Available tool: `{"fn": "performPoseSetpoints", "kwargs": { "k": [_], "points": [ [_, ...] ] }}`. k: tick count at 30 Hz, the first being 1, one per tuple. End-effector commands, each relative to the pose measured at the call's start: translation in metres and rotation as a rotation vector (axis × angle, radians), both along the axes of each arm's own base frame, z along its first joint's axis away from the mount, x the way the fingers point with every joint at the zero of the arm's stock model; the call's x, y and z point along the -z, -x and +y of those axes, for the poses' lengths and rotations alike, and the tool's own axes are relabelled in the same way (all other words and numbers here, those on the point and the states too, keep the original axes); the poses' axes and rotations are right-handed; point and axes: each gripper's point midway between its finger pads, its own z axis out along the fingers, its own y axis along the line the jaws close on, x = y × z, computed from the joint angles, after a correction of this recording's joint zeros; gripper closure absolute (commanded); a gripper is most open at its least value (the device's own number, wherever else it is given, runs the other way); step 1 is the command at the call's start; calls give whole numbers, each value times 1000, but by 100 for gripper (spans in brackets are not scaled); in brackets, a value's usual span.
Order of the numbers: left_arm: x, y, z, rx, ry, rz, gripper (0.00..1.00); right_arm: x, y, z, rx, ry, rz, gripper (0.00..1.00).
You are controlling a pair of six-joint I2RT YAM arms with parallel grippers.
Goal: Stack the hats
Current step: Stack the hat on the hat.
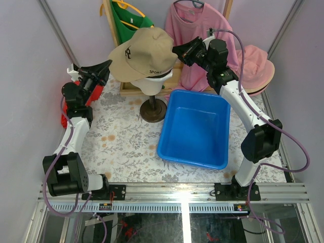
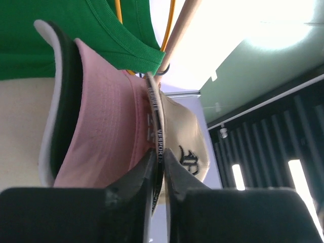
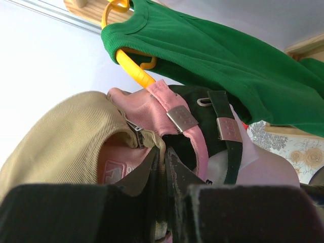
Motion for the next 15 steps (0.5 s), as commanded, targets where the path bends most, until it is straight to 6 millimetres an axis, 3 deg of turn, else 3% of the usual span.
{"fn": "performPoseSetpoints", "kwargs": {
  "k": [1, 15],
  "points": [
    [-18, 3, -15, 66, -51, -66, 99, -2, -7, -6, 28, 25, -10, 88],
    [-56, -4, 8, 34, 49, -119, 100, -18, -1, -19, 63, 76, -53, 87]
  ]
}}
